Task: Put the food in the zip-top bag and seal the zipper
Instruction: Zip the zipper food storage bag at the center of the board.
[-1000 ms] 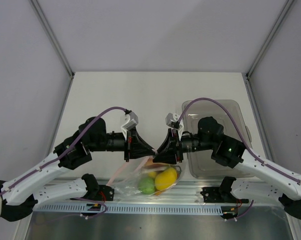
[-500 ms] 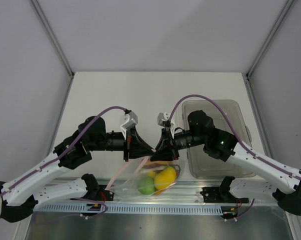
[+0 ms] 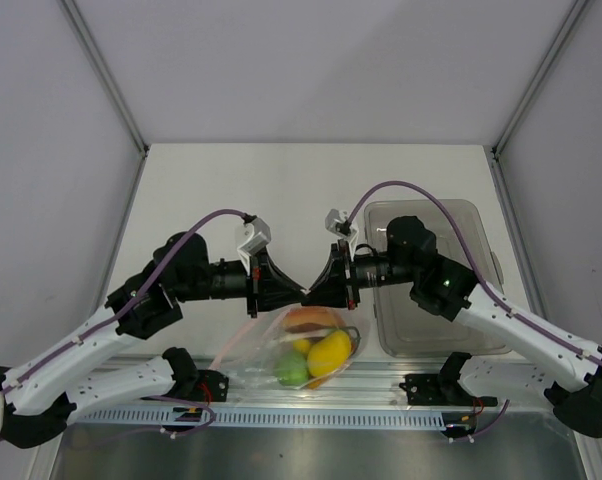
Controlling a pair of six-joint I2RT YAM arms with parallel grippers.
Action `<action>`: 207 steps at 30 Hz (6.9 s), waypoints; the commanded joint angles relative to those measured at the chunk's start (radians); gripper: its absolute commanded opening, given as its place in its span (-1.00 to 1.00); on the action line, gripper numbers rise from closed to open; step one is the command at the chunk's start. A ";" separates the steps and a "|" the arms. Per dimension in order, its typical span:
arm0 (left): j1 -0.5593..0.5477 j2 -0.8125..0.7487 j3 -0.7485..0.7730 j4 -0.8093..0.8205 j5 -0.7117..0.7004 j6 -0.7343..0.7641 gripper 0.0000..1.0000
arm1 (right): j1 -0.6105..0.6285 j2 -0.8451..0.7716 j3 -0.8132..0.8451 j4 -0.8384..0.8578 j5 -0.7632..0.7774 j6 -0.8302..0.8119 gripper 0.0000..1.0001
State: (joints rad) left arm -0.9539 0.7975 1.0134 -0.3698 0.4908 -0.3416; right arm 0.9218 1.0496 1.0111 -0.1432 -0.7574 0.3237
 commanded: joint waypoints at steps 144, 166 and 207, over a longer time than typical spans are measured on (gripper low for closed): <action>0.049 -0.089 -0.001 -0.178 -0.104 -0.036 -0.50 | -0.006 0.001 0.055 0.002 0.076 -0.075 -1.00; 0.061 0.029 0.047 0.060 0.006 -0.023 -0.12 | 0.006 -0.005 0.064 0.033 0.035 0.031 -1.00; 0.069 -0.162 -0.164 0.088 0.045 -0.120 -0.99 | -0.028 -0.002 -0.088 0.333 0.087 0.308 -1.00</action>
State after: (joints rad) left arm -0.8822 0.6491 0.8570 -0.2684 0.4755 -0.4381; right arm 0.9157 1.0550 0.9138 0.0948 -0.7063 0.6209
